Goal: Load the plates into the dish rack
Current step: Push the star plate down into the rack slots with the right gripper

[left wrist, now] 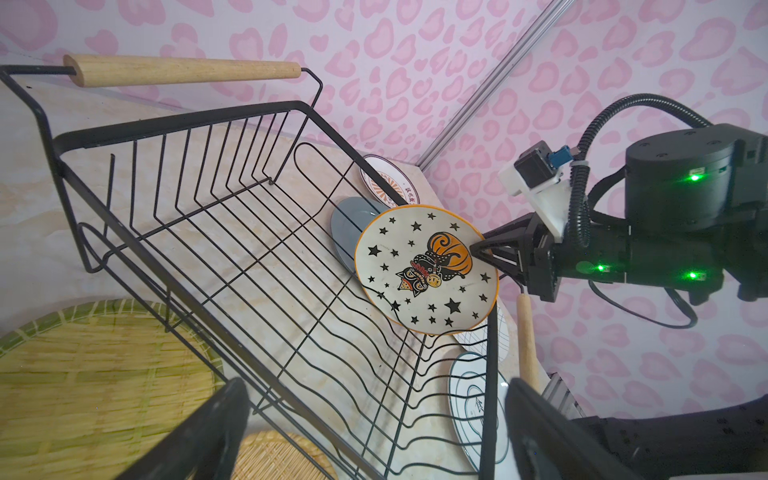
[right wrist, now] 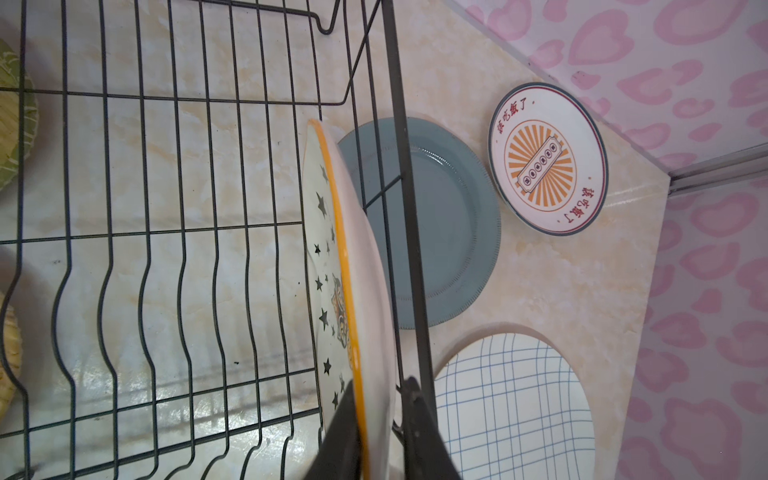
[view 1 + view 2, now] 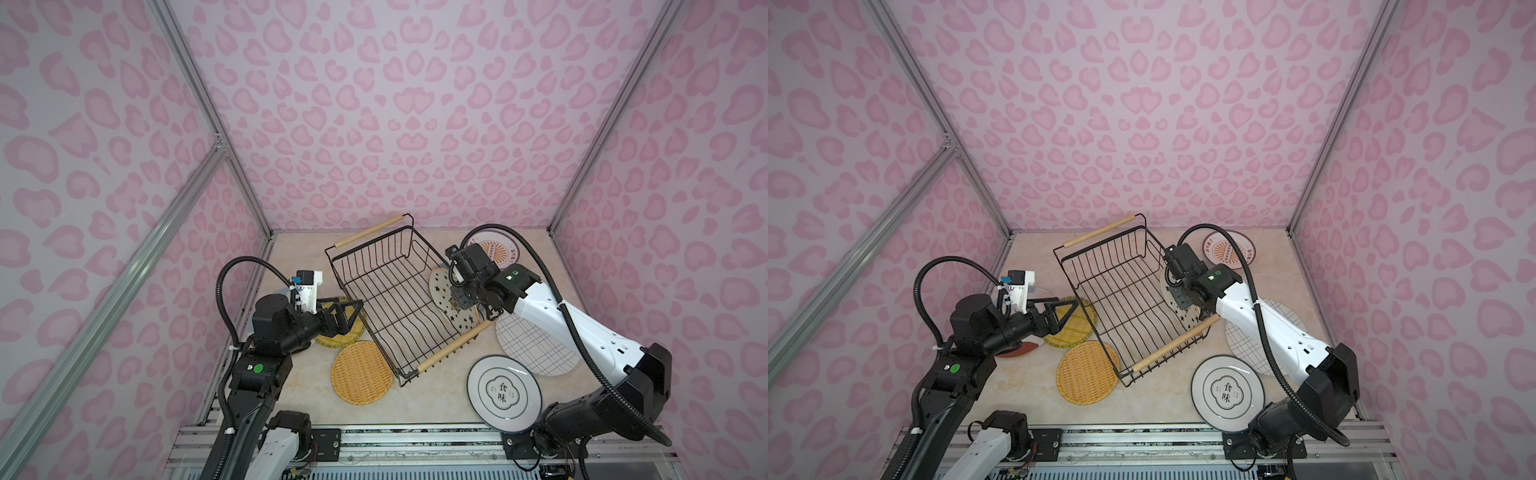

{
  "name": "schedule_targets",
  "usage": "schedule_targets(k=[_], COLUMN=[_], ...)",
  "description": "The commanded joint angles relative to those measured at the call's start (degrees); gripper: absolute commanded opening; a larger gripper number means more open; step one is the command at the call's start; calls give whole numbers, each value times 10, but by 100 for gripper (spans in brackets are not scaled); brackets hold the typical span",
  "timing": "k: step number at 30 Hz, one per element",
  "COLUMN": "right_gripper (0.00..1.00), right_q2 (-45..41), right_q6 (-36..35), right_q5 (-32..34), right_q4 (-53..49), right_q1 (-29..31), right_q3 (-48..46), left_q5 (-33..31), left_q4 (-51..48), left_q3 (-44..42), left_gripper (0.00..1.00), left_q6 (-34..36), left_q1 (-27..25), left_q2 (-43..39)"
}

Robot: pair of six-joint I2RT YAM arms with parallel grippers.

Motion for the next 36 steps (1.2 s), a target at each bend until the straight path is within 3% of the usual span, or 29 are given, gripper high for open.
schedule_targets(k=[1,14,17,24,30,36], right_gripper=[21,34,40,42,43,55], right_q2=[-11,-5,-6,-2,11,-2], right_q6=[11,23,24,26,26,28], right_q5=[-5,-17,-45,-106,-113,-118], right_q4=[27,50,57,82,80,90], right_q1=[-1,-13,-14,-13,-14,-13], right_q3=[-12,-16,-20,-22,-16,-12], left_q5=[-3,-5,-4,-3,-4,-6], left_q4=[4,4,4,5,5,3], left_q3=[-2,-2,-1,-1,-2,-2], left_gripper=[98,98,98,98,98,98], left_q6=[2,2,2,2,2,2], left_q1=[1,2,2,3,3,5], left_q2=[2,3,4,6,6,9])
